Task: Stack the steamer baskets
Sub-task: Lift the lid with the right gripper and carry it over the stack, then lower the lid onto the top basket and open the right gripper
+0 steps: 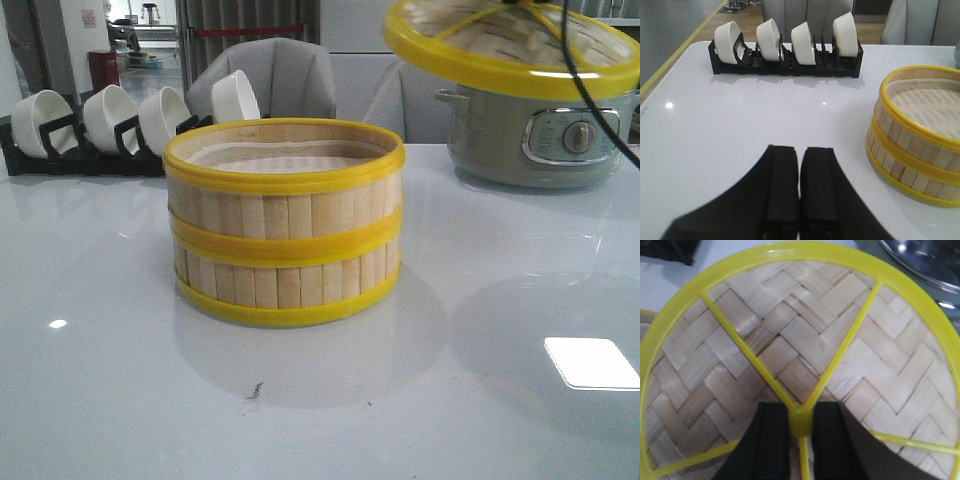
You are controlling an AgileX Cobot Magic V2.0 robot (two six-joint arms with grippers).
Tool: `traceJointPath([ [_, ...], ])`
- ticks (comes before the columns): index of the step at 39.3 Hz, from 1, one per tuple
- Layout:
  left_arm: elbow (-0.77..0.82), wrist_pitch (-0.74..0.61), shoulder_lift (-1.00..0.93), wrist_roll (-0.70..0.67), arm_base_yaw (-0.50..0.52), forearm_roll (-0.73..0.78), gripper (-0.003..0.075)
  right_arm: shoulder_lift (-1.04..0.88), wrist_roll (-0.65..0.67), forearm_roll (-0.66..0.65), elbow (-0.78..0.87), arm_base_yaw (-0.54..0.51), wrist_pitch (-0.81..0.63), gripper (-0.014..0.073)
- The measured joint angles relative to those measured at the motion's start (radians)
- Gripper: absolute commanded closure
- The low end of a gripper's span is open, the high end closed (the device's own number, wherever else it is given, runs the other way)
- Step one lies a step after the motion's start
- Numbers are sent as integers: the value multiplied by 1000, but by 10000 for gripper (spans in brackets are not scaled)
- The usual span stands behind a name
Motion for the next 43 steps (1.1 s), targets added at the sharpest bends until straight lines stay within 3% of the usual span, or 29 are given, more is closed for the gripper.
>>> traceJointPath([
  [10, 0, 0, 0, 0, 0, 0, 623, 67, 0, 2, -151, 220, 101, 566],
  [18, 0, 0, 0, 0, 0, 0, 623, 177, 0, 4, -223, 330, 152, 566],
  [43, 0, 0, 0, 0, 0, 0, 623, 331, 0, -50, -324, 359, 138, 566],
])
